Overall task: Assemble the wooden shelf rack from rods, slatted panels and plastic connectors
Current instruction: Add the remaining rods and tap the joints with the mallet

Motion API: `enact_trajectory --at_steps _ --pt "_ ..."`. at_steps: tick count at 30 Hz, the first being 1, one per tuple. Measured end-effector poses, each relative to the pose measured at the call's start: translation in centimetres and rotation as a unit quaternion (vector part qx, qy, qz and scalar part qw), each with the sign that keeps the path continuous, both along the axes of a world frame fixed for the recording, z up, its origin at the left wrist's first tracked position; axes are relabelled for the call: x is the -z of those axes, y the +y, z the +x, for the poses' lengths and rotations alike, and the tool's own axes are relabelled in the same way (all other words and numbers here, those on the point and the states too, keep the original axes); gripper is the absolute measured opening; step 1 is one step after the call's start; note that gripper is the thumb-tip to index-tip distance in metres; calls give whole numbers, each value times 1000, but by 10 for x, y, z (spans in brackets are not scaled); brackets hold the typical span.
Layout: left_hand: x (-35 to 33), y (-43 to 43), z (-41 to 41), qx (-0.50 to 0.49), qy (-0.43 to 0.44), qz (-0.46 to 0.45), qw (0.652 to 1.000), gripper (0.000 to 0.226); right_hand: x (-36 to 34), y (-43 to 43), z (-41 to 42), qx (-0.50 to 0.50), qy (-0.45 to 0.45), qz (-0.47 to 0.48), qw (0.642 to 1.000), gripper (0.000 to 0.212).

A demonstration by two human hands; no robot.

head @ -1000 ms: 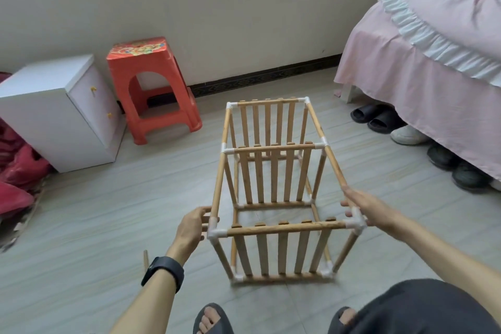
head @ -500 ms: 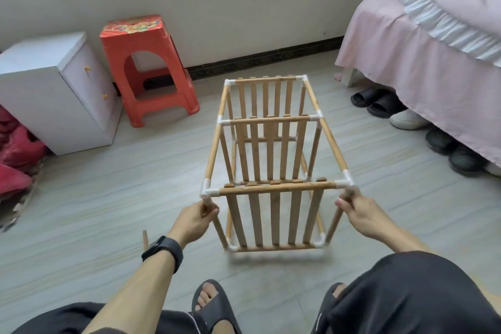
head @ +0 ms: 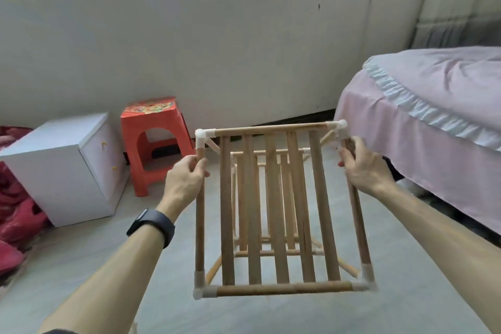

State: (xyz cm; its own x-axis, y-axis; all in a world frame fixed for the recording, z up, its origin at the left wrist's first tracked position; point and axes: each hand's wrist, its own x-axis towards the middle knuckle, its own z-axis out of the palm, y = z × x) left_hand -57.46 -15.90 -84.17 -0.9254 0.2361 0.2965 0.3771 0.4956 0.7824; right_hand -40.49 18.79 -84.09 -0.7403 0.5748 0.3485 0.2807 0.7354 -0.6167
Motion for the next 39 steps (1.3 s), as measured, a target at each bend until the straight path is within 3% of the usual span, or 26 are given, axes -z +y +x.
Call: enact_trajectory --at_steps 9,14,18,23,27,30,33,39 --pt "-13 58 -82 -13 1 61 998 24 -15 30 -90 29 62 -32 997 35" --pt "-11 95 -160 -40 -47 63 996 50 -21 72 -160 66 30 -67 995 34" --pt "-14 124 -223 -20 -63 53 996 34 -21 111 -214 44 11 -90 995 31" --pt "-11 137 -246 -28 -69 2 997 33 -17 115 -230 6 -37 -178 983 31" --pt "-21 139 -217 -51 -185 -92 977 46 -17 86 -194 61 -123 -226 965 30" --pt "-66 149 -187 -85 -259 -81 959 50 -51 63 -163 131 -120 -256 950 32" --pt "-140 157 -158 -93 -254 -79 960 49 -115 58 -125 163 -119 -272 941 34" --pt "-306 183 -88 3 -267 -95 959 48 -275 45 -11 238 -110 -308 914 32"
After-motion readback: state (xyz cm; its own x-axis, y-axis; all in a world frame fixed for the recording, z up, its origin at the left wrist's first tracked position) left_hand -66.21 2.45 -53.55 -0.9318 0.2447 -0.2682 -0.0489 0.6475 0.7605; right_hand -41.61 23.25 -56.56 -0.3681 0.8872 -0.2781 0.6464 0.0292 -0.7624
